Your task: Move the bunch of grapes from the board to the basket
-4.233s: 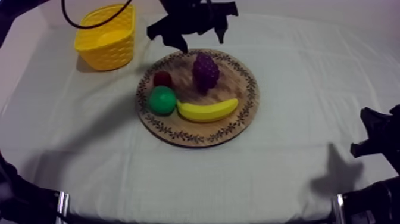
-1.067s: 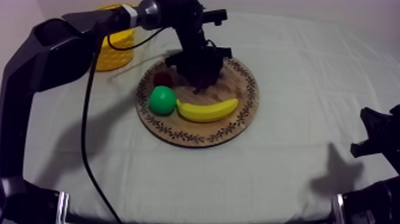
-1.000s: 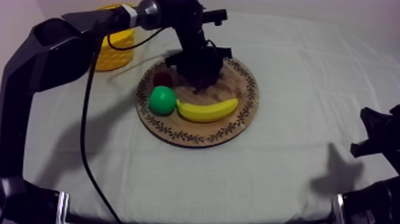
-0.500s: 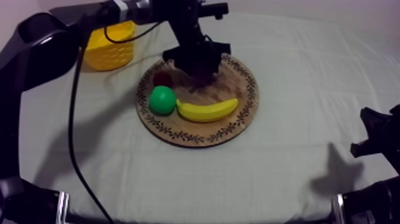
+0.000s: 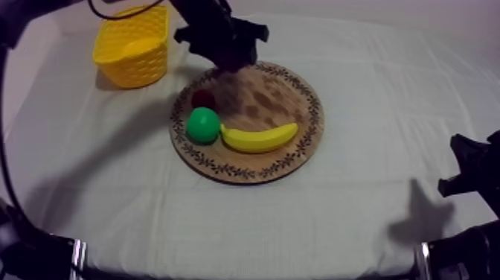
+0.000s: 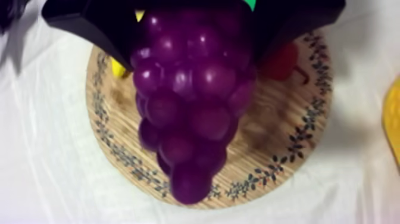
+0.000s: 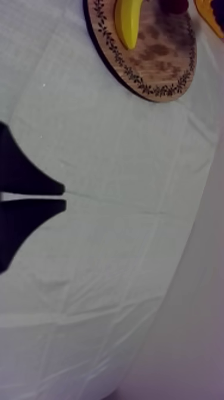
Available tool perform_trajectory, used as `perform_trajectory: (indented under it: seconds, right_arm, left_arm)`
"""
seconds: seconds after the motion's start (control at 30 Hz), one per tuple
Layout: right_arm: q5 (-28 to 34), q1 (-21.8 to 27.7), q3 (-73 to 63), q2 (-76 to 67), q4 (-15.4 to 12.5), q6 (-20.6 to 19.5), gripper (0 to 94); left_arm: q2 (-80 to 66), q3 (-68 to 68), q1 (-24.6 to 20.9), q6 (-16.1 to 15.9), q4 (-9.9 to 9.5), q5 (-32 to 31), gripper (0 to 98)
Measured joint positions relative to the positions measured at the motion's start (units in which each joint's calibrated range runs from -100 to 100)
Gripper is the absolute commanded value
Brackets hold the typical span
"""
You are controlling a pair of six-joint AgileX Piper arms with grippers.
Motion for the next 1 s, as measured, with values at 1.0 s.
perform_trajectory:
  seconds: [1.0]
  right_arm:
    - [0.0,0.0,0.0,0.0,0.0,0.0,0.5]
  left_arm:
    - [-40.2,37.1,-7.2,-7.2,-4.74,-2.8,53.9]
